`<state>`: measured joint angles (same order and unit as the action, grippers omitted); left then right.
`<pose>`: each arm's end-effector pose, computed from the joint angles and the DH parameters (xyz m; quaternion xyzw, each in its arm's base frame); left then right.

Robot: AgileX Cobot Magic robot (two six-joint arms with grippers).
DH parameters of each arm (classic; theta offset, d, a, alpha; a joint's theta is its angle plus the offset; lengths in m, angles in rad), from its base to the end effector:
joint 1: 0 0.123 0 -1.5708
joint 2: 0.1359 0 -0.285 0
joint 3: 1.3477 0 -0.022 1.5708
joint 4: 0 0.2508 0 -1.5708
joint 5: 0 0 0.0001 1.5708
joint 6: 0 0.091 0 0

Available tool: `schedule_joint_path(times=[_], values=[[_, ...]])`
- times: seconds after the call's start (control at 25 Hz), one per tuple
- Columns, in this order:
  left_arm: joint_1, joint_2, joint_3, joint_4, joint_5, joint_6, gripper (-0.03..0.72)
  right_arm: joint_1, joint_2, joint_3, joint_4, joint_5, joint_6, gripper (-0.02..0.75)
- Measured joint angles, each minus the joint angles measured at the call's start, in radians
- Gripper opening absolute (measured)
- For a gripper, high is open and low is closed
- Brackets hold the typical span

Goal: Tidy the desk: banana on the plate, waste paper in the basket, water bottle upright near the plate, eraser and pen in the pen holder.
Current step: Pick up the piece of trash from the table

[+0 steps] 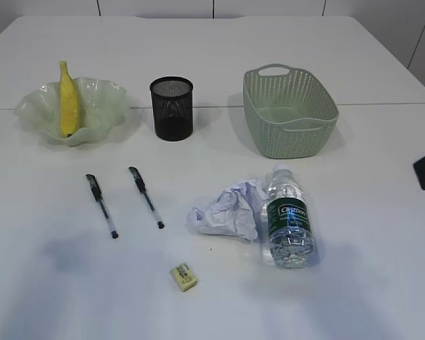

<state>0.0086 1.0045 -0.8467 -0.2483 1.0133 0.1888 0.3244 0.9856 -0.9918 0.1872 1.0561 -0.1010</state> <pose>0.1756 -0.0175 0.3082 0.0486 0.9626 -0.0936 0.2496 0.1618 0.0700 0.3516 -0.1814 0.9327 0.1240 0.2860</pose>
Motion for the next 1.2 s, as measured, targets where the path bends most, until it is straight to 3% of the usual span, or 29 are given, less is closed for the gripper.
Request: schedule_joint_path(times=[0.12, 0.32, 0.64, 0.96, 1.2], values=[[0.0, 0.0, 0.0, 0.089, 0.015, -0.046, 0.328, 0.041, 0.09, -0.073, 0.0, 0.013, -0.019, 0.448], [0.0, 0.0, 0.0, 0.137, 0.016, -0.061, 0.327, 0.068, 0.248, -0.152, -0.004, 0.012, -0.051, 0.448], [0.0, 0.0, 0.0, 0.122, 0.016, -0.064, 0.413, 0.068, 0.496, -0.257, 0.002, 0.006, -0.098, 0.448], [0.0, 0.0, 0.0, 0.096, 0.018, -0.064, 0.43, 0.075, 0.708, -0.494, 0.039, 0.034, -0.122, 0.449], [0.0, 0.0, 0.0, 0.094, 0.018, -0.064, 0.431, 0.181, 0.852, -0.622, -0.028, 0.067, -0.232, 0.449]])
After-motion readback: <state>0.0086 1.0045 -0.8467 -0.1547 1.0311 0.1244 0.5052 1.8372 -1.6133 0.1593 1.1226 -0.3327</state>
